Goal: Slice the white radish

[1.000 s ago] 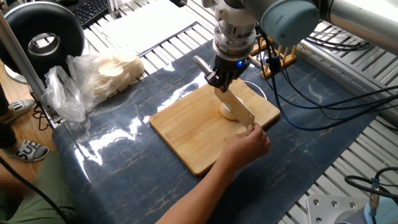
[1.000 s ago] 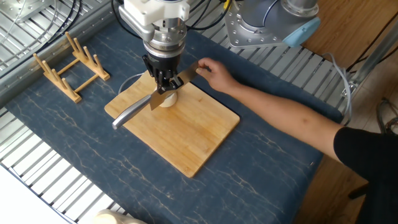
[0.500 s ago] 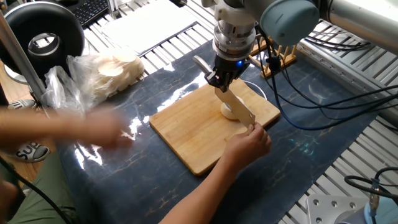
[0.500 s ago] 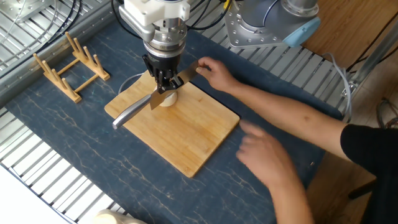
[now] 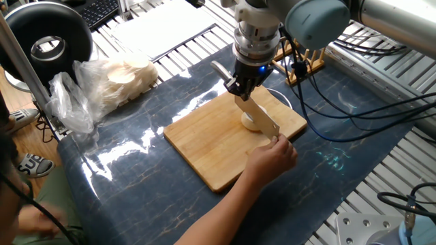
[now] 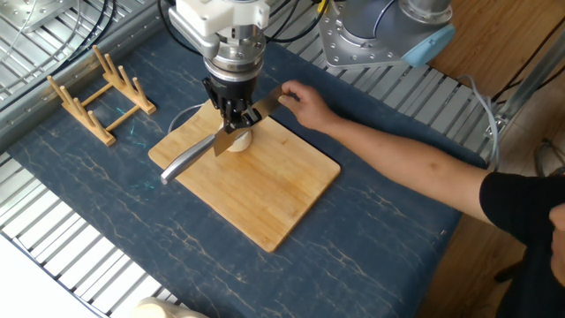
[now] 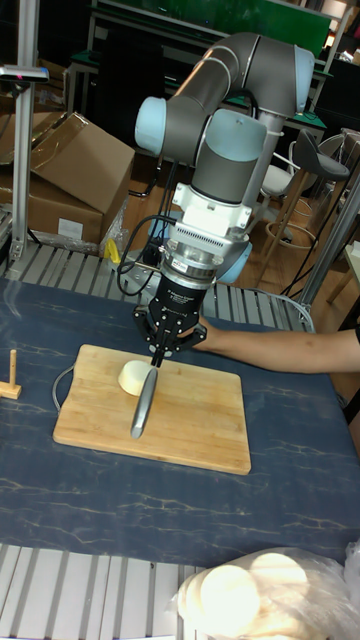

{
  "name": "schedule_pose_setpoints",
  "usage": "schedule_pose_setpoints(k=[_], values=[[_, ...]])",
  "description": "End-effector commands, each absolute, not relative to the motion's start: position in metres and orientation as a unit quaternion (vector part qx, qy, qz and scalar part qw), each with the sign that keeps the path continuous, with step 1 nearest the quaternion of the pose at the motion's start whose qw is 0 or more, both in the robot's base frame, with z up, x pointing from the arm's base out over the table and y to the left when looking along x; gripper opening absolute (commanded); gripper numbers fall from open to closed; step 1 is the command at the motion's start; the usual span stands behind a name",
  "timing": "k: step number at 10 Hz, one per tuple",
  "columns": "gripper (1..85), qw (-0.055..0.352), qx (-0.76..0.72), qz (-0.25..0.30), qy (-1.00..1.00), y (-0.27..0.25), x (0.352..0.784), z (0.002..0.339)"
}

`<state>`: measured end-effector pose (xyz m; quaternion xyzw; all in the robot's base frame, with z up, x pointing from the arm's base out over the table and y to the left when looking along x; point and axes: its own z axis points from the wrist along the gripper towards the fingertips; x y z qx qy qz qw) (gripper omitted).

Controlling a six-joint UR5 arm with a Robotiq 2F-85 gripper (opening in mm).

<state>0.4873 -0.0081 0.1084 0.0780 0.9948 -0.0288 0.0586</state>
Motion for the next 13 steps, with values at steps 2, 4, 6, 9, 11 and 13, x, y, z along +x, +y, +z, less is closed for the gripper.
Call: schedule_pose_setpoints(k=[2, 4, 6, 9, 11, 13], values=[[1.0, 0.073, 0.082, -0.028, 0.994, -0.008, 0.494, 0.110], [1.0, 0.083, 0.087, -0.030, 0.992, -0.010, 0.500, 0.111], [1.0, 0.087, 0.089, -0.031, 0.992, -0.010, 0.502, 0.112], [1.0, 0.087, 0.082, -0.027, 0.992, -0.007, 0.504, 0.108], [1.0, 0.083, 0.076, -0.017, 0.993, -0.003, 0.504, 0.100], [1.0, 0.080, 0.067, -0.015, 0.994, -0.006, 0.503, 0.099]])
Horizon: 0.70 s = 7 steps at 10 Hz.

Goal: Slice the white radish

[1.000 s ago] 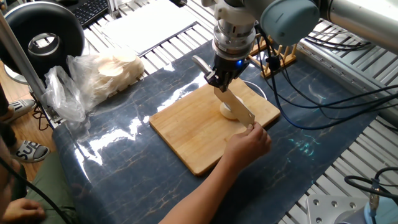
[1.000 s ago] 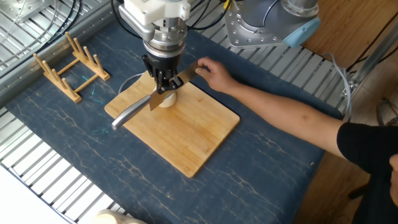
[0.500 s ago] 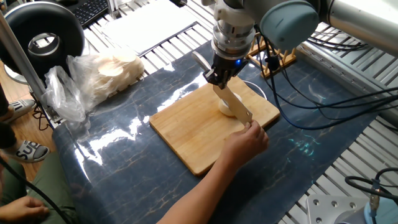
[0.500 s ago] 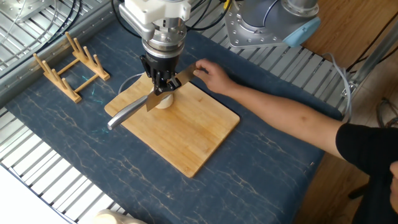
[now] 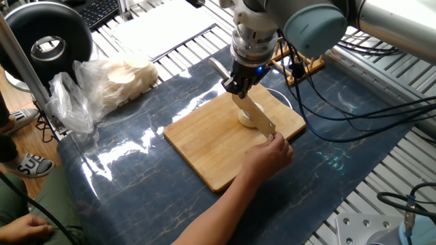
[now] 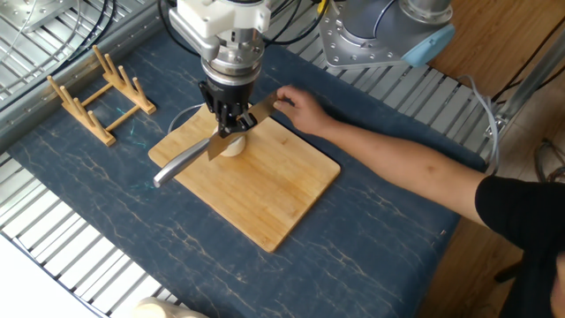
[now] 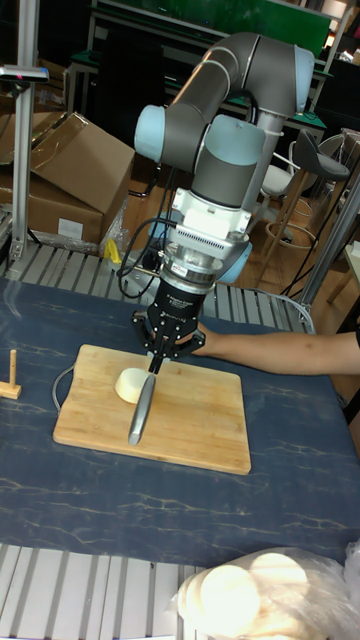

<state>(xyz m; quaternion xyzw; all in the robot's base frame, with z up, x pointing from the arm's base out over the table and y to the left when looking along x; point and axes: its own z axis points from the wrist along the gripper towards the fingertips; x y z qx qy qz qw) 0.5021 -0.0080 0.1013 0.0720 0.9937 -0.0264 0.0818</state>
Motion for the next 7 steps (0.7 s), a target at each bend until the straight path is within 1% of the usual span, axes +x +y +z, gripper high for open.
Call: schedule_pose_setpoints(k=[1, 5, 6, 7], values=[[1.0, 0.074, 0.066, -0.017, 0.995, -0.0068, 0.4998, 0.0986], [1.0, 0.074, 0.051, -0.017, 0.996, -0.0079, 0.5002, 0.0931], [3.3, 0.072, 0.047, -0.017, 0.996, -0.0080, 0.4999, 0.0934], [7.7, 0.070, 0.045, -0.013, 0.996, -0.0055, 0.4992, 0.0933]])
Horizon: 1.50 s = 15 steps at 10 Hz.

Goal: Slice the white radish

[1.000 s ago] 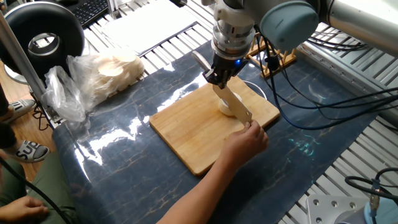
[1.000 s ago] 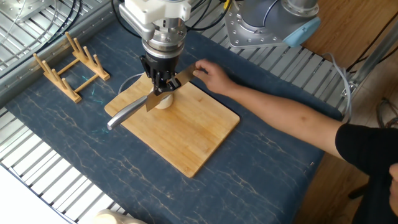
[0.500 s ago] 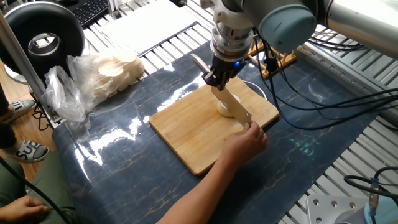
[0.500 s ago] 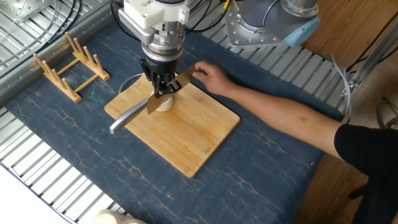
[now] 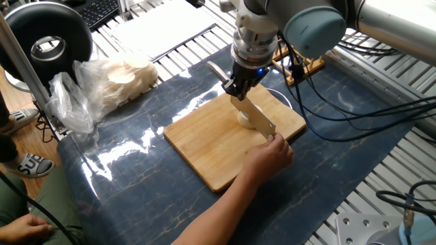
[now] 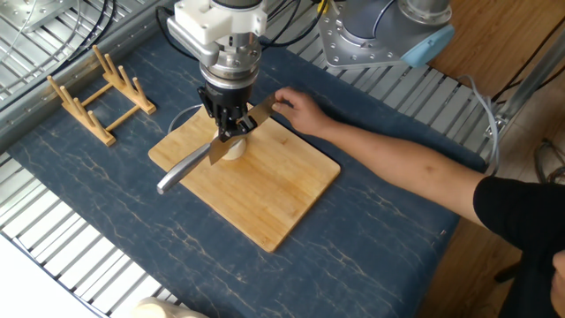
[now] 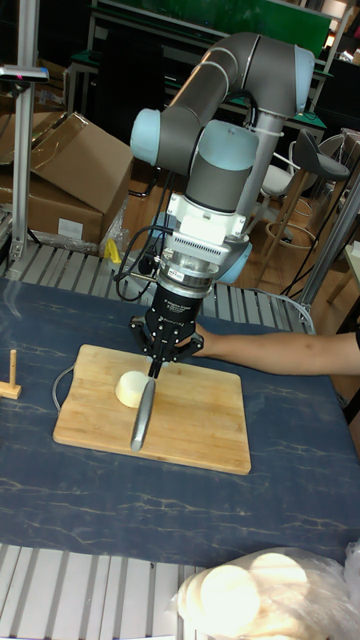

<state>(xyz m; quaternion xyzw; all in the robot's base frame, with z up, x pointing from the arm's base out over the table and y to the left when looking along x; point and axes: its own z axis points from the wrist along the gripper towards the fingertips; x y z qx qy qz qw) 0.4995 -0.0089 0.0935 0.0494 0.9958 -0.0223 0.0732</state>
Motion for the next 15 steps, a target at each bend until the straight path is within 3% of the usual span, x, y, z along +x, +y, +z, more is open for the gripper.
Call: schedule_pose_setpoints(k=[1, 4, 11, 15], values=[[9.3, 0.069, 0.042, -0.010, 0.997, -0.004, 0.499, 0.093], [19.0, 0.069, 0.031, 0.002, 0.997, 0.000, 0.498, 0.091], [17.3, 0.077, 0.025, 0.013, 0.997, 0.001, 0.502, 0.083], [17.3, 0.058, 0.007, 0.029, 0.998, 0.006, 0.496, 0.079]])
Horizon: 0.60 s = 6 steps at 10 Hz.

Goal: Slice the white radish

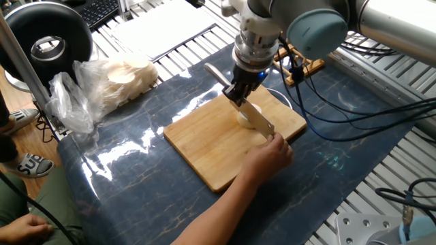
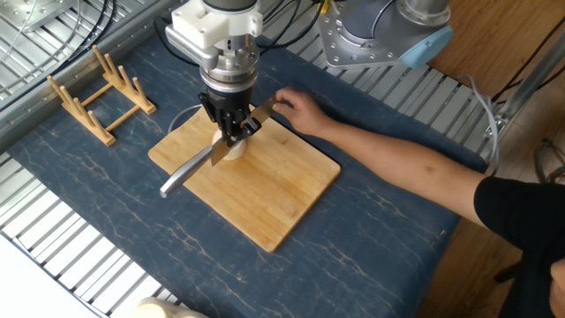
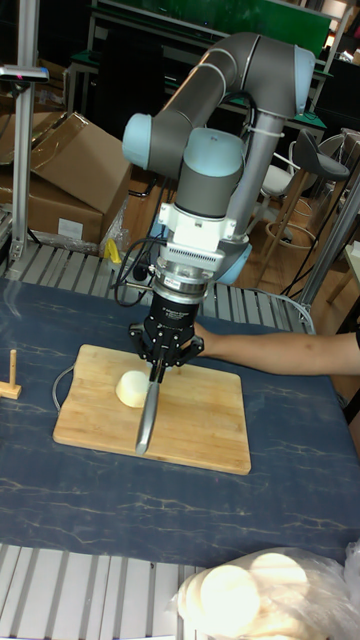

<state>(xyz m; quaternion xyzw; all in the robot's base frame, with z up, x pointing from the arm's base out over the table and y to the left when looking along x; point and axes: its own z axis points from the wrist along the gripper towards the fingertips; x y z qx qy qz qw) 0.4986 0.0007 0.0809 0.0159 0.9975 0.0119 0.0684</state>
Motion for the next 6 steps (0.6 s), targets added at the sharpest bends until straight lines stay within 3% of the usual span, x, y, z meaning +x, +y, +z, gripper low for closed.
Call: schedule_pose_setpoints(k=[1, 3, 6], values=[[17.7, 0.055, -0.005, 0.029, 0.998, 0.004, 0.496, 0.074], [18.7, 0.043, -0.013, 0.030, 0.999, 0.003, 0.490, 0.076], [6.3, 0.031, -0.009, 0.016, 0.999, -0.006, 0.485, 0.077]])
